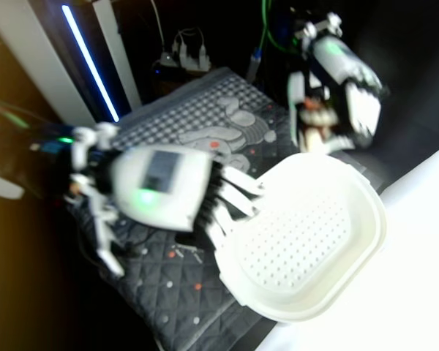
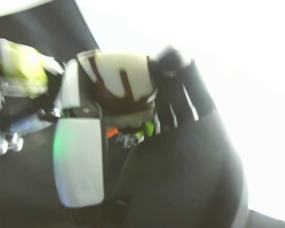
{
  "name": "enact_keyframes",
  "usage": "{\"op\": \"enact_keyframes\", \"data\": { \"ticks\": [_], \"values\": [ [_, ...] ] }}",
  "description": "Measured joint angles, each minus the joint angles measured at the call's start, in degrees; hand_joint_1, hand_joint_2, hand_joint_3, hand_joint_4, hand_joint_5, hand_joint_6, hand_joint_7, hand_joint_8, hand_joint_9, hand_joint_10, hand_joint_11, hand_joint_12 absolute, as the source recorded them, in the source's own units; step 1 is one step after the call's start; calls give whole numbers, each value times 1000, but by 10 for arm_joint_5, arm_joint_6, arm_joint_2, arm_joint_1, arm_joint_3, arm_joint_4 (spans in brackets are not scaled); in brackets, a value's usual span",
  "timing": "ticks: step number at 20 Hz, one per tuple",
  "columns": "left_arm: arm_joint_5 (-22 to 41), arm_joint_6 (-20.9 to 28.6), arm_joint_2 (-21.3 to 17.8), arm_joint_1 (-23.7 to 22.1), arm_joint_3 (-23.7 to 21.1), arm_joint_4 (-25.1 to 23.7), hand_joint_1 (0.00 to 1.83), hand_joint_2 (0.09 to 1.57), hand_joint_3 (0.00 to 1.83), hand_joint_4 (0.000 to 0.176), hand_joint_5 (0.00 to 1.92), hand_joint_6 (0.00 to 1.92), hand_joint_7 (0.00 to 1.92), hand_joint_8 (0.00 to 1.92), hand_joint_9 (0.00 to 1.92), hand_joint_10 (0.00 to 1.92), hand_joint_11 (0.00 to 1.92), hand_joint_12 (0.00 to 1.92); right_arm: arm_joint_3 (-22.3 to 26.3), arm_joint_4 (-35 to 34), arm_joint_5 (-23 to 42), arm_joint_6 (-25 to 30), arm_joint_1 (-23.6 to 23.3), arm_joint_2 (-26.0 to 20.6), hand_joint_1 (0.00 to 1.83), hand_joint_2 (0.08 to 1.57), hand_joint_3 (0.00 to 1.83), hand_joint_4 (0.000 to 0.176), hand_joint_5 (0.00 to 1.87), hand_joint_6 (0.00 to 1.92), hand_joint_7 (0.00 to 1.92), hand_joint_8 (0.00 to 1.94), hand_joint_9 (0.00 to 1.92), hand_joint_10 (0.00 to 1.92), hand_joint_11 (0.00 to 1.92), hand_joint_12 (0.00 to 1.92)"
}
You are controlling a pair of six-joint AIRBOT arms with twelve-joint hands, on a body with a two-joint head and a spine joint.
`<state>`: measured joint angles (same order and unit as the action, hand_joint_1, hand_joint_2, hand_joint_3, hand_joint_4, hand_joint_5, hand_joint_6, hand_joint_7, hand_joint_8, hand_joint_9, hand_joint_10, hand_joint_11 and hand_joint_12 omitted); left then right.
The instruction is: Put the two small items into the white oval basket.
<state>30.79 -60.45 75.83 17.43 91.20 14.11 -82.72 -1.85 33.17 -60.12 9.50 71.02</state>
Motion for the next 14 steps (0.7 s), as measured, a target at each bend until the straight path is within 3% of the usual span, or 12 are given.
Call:
{"op": "enact_keyframes", "data": {
  "ticks": [1, 2, 3, 4, 6, 7, 8, 9, 10, 11, 13, 14],
  "values": [
    [-23, 0, 9, 0, 11, 3, 1100, 1346, 20, 11, 542, 1664, 573, 1684, 524, 1866, 588, 1921, -6, -7, -18, 0, 0, 7, 1162, 1033, 505, 0, 734, 1673, 1036, 1941, 1227, 1921, 1371, 1921],
    [-38, 0, 12, 0, 13, 3, 1147, 1215, 0, 0, 290, 1387, 360, 1455, 404, 1687, 437, 1919, -7, -7, -30, 0, 0, 8, 1084, 1241, 205, 0, 625, 1636, 642, 1731, 643, 1808, 764, 1921],
    [-52, 0, 14, 0, 14, 4, 1093, 1162, 0, 4, 198, 1061, 253, 1063, 251, 1407, 276, 1831, -7, -7, -40, 0, 0, 9, 966, 1321, 64, 0, 564, 1628, 328, 1362, 387, 1597, 445, 1921],
    [-57, 0, 17, 0, 16, 5, 829, 1128, 0, 89, 44, 453, 64, 447, 49, 836, 54, 1662, -7, -7, -40, 1, 0, 9, 790, 1217, 0, 0, 135, 819, 162, 691, 155, 1059, 96, 1705],
    [-57, 0, 18, 0, 16, 5, 567, 1058, 0, 157, 1, 25, 2, 19, 1, 86, 1, 919, -8, -10, -39, 0, 0, 9, 570, 1179, 0, 0, 4, 106, 60, 155, 5, 357, 3, 1106],
    [-57, 0, 18, 0, 17, 7, 490, 1019, 5, 172, 0, 4, 0, 3, 0, 16, 0, 474, -8, -10, -39, 0, 0, 9, 490, 1173, 0, 75, 0, 20, 11, 33, 0, 282, 0, 1310],
    [-57, 0, 19, 1, 20, 12, 450, 997, 0, 175, 0, 0, 0, 0, 0, 2, 0, 384, -8, -11, -39, 0, 0, 9, 487, 1174, 0, 92, 0, 3, 1, 6, 0, 204, 0, 1333],
    [-57, 0, 19, 3, 22, 12, 449, 987, 0, 176, 0, 0, 0, 0, 0, 0, 0, 366, -8, -10, -39, 0, 0, 9, 501, 1178, 0, 90, 0, 0, 0, 0, 3, 156, 0, 1254],
    [-58, 0, 20, 7, 27, 21, 458, 987, 0, 176, 0, 0, 0, 0, 0, 0, 0, 286, -8, -9, -40, -1, 0, 9, 493, 1191, 2, 61, 0, 0, 0, 0, 20, 153, 0, 1094],
    [-66, -1, 21, 10, 30, 32, 452, 983, 0, 176, 0, 0, 0, 0, 0, 0, 0, 56, -8, -9, -42, -1, 0, 9, 471, 1185, 0, 68, 0, 0, 0, 0, 28, 145, 0, 1155],
    [-74, -7, 19, 16, 29, 36, 414, 955, 0, 176, 0, 0, 0, 0, 0, 0, 0, 1, -8, -10, -44, 0, 0, 9, 471, 1179, 0, 51, 0, 0, 0, 0, 29, 135, 0, 1215],
    [-73, -12, 12, 17, 16, 37, 395, 952, 0, 176, 0, 0, 0, 0, 0, 0, 0, 0, 0, -12, -43, -1, 0, 7, 444, 1162, 0, 62, 0, 0, 0, 0, 37, 129, 0, 1304]
  ]
}}
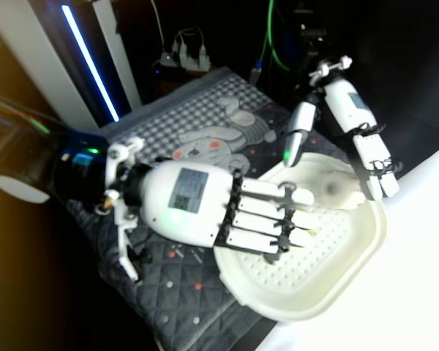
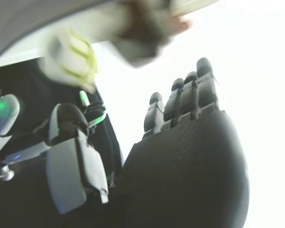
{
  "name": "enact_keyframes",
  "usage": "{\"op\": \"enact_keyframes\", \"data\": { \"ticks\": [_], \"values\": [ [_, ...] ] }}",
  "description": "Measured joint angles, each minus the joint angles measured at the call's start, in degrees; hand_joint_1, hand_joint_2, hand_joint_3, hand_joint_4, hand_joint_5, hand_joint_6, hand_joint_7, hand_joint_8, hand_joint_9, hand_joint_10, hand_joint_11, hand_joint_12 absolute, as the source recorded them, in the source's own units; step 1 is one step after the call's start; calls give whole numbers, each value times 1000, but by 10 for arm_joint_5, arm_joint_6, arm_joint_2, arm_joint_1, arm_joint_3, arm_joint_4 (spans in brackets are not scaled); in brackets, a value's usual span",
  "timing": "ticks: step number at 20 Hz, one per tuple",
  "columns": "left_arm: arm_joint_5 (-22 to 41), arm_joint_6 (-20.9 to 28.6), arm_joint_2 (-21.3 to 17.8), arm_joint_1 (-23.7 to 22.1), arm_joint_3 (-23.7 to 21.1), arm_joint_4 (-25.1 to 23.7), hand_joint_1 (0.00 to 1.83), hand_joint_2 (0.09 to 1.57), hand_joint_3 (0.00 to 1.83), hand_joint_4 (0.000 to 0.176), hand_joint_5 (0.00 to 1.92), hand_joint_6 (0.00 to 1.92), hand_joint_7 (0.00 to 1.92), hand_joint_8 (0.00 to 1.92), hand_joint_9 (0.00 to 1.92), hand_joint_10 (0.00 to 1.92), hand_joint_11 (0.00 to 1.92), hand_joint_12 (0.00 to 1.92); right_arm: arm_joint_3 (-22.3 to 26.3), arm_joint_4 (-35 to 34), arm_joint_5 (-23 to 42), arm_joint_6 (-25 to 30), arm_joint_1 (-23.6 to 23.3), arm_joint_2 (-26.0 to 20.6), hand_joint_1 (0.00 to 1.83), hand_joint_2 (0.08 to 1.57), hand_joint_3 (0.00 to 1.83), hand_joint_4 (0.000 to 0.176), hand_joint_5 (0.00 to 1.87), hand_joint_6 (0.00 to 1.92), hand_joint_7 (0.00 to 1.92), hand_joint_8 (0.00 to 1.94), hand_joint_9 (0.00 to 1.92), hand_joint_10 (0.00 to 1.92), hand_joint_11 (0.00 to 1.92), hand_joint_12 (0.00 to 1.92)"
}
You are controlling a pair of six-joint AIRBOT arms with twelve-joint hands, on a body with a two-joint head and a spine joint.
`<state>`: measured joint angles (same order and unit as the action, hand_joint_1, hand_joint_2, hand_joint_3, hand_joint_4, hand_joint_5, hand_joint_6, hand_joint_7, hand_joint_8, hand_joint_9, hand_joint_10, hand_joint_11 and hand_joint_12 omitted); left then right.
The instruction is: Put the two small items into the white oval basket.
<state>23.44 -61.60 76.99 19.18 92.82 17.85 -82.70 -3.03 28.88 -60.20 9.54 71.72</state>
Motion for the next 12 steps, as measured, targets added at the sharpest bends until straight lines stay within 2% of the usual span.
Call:
{"op": "enact_keyframes", "data": {
  "ticks": [1, 2, 3, 4, 5, 6, 7, 8, 9, 10, 11, 12],
  "values": [
    [9, -1, -11, 2, -18, -2, 379, 955, 0, 176, 0, 0, 0, 0, 0, 0, 0, 0, 10, 2, -2, 0, 0, -5, 415, 1160, 0, 53, 0, 0, 0, 0, 34, 125, 0, 1411],
    [30, -1, -30, 5, -47, -11, 380, 951, 0, 176, 0, 0, 0, 0, 0, 0, 0, 0, 26, 7, 0, 0, 0, -15, 388, 1163, 0, 59, 0, 0, 0, 0, 30, 124, 0, 1566],
    [44, -1, -40, 8, -62, -18, 355, 943, 0, 176, 0, 0, 0, 0, 0, 0, 0, 0, 35, 9, 1, 0, 0, -22, 359, 1157, 0, 84, 0, 0, 0, 0, 61, 148, 0, 1663],
    [74, -1, -60, 11, -87, -25, 370, 946, 0, 176, 0, 0, 0, 0, 0, 0, 0, 0, 55, 17, 9, 1, 0, -41, 359, 1166, 1, 89, 0, 0, 0, 0, 30, 147, 0, 1551],
    [100, -1, -76, 17, -105, -28, 388, 926, 0, 176, 0, 0, 0, 0, 0, 0, 0, 0, 73, 31, 18, 0, 0, -62, 309, 1162, 0, 81, 0, 0, 0, 0, 5, 156, 0, 1398],
    [122, 0, -90, 23, -120, -32, 399, 916, 0, 176, 0, 0, 0, 0, 0, 0, 0, 0, 93, 35, 30, 0, 0, -83, 305, 1180, 3, 84, 0, 0, 0, 0, 0, 107, 0, 1276],
    [144, 0, -107, 31, -139, -35, 391, 911, 0, 176, 0, 0, 0, 0, 0, 0, 0, 0, 115, 47, 49, 1, 0, -111, 337, 1177, 1, 67, 0, 0, 0, 0, 0, 29, 0, 993],
    [179, 9, -130, 46, -165, -44, 319, 949, 0, 164, 0, 0, 0, 0, 0, 0, 0, 0, 139, 45, 78, 1, 0, -139, 431, 1162, 1, 63, 0, 0, 0, 0, 0, 5, 0, 433],
    [203, 17, -144, 57, -181, -53, 354, 964, 5, 174, 0, 0, 0, 0, 0, 0, 0, 0, 153, 47, 92, 1, 0, -155, 421, 1155, 0, 70, 0, 0, 0, 0, 0, 0, 0, 86],
    [234, 34, -159, 72, -200, -63, 398, 975, 9, 176, 0, 0, 0, 0, 0, 0, 0, 0, 168, 59, 103, 1, 0, -169, 399, 1162, 4, 95, 0, 0, 0, 0, 0, 0, 0, 16],
    [265, 45, -174, 90, -216, -72, 373, 973, 7, 176, 0, 0, 0, 0, 0, 0, 0, 0, 183, 79, 107, 1, 0, -182, 401, 1151, 0, 140, 0, 0, 0, 0, 0, 0, 0, 2],
    [296, 52, -189, 108, -234, -75, 343, 953, 0, 176, 0, 0, 0, 0, 0, 0, 0, 0, 198, 97, 107, 1, 0, -192, 412, 1140, 0, 144, 0, 0, 0, 0, 0, 0, 0, 0]
  ]
}}
